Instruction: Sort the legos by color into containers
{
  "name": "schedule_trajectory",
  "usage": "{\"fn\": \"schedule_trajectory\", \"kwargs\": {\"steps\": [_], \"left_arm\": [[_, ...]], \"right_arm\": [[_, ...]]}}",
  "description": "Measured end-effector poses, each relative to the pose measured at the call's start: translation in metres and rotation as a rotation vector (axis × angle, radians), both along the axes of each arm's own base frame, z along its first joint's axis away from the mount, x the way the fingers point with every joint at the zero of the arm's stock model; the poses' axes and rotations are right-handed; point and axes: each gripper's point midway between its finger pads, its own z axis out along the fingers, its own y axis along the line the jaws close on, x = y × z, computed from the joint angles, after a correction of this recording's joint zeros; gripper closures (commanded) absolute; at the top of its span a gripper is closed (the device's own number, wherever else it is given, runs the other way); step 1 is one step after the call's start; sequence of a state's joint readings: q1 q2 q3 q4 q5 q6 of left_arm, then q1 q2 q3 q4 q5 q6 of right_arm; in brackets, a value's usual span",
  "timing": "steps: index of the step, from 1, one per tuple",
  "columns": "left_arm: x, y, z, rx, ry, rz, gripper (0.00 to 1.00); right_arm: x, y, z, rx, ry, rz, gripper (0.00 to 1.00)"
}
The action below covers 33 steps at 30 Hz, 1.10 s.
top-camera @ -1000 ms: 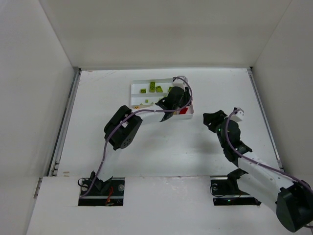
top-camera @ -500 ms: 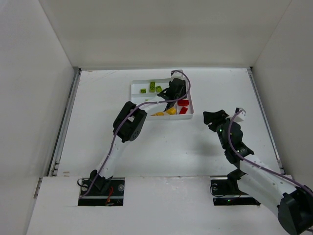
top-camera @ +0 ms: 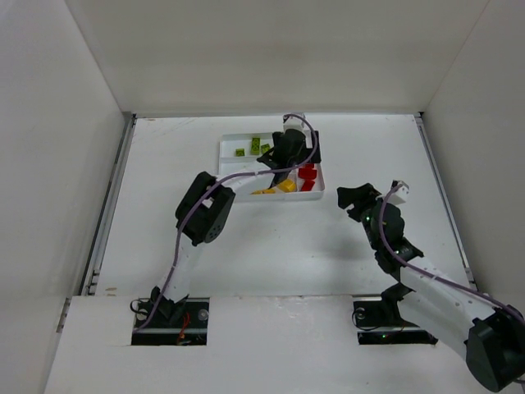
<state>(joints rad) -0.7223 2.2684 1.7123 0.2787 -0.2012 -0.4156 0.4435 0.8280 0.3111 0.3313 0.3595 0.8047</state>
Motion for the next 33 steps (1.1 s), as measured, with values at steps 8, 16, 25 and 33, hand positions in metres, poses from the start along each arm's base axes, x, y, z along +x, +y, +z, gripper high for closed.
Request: {"fn": "schedule_trajectory", "kwargs": {"steps": [8, 16, 25, 33], "left_arm": [[-0.018, 0.063, 0.112, -0.098, -0.123, 0.087, 0.0], [-0.083, 0.18, 0.15, -0.168, -0.166, 0.263, 0.0], [-0.198, 0.328, 0.02, 0.013, 0.089, 0.597, 0.0], [-0.245, 0.372, -0.012, 0.05, 0.199, 0.74, 0.0]], "right_arm": [[-0.001, 0.001, -0.001, -0.009, 0.001, -0.007, 0.0], [-0.002, 0.008, -0.021, -0.079, 0.059, -0.004, 0.0], [0.005, 0.018, -0.026, -0.139, 0.099, -0.014, 0.0], [0.008, 0.011, -0.052, -0.206, 0.175, -0.063, 0.0]]}}
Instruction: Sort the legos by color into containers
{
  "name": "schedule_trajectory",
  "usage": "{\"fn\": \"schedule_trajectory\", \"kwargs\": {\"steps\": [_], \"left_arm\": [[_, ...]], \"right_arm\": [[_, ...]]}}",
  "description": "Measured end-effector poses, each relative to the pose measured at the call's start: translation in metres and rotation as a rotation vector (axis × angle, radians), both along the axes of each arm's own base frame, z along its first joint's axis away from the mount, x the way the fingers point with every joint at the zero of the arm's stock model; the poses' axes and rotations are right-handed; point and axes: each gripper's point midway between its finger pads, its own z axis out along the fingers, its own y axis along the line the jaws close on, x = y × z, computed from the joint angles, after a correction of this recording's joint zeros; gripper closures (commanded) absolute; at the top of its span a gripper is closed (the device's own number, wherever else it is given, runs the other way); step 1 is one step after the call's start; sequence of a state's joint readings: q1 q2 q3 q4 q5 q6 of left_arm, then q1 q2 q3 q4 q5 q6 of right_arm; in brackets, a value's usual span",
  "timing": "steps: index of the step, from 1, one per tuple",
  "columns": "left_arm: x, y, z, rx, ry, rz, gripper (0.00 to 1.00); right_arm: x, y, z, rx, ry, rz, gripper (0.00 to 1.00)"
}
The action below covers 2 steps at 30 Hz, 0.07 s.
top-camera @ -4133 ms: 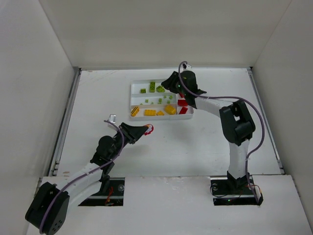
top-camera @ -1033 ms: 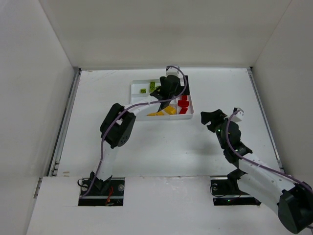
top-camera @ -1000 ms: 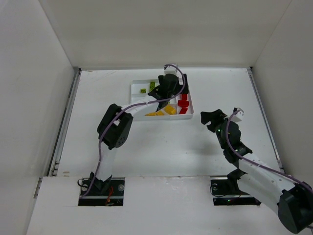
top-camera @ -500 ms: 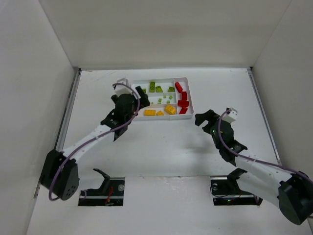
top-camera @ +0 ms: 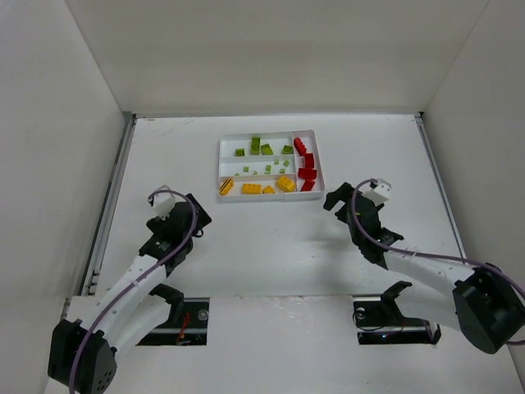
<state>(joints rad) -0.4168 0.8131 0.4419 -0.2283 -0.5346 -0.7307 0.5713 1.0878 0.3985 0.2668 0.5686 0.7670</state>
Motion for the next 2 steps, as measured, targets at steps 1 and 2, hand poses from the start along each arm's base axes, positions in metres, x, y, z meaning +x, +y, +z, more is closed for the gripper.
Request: {"fn": "schedule_trajectory", "kwargs": {"steps": [1, 2], "left_arm": [[-0.0011, 0.0007, -0.0001, -0.001, -0.002, 0.003, 0.0], [-0.0022, 0.0016, -0.0007, -0.002, 0.0, 0.006, 0.0]], "right_arm": [[0.0001, -0.0011, -0.0024, -0.007, 0.007, -0.006, 0.0], [0.0001, -0.0026, -0.0044, -0.015, 0.012, -0.013, 0.0]]}}
